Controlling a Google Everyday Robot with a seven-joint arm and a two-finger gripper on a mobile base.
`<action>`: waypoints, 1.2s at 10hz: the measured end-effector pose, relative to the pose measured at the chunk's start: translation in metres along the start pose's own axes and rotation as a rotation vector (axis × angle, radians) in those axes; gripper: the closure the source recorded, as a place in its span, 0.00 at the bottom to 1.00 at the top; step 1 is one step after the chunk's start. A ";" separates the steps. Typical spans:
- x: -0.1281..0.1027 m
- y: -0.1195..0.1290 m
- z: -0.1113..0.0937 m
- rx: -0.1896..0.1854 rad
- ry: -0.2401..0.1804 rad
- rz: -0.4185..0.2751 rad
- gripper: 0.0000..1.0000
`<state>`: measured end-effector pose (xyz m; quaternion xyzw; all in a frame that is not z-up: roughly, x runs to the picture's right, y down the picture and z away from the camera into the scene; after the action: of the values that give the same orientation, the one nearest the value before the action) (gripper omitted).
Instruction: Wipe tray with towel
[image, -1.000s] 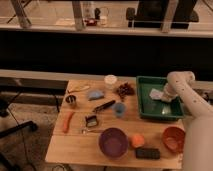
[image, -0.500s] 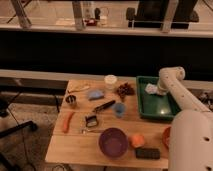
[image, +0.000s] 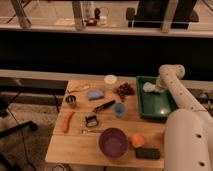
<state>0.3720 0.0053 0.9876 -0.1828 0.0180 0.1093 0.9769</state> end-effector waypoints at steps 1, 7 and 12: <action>-0.012 0.004 -0.003 -0.014 -0.035 0.001 1.00; -0.044 0.041 -0.033 -0.086 -0.204 -0.011 1.00; -0.010 0.091 -0.058 -0.134 -0.176 -0.013 1.00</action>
<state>0.3421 0.0654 0.9022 -0.2375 -0.0763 0.1196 0.9610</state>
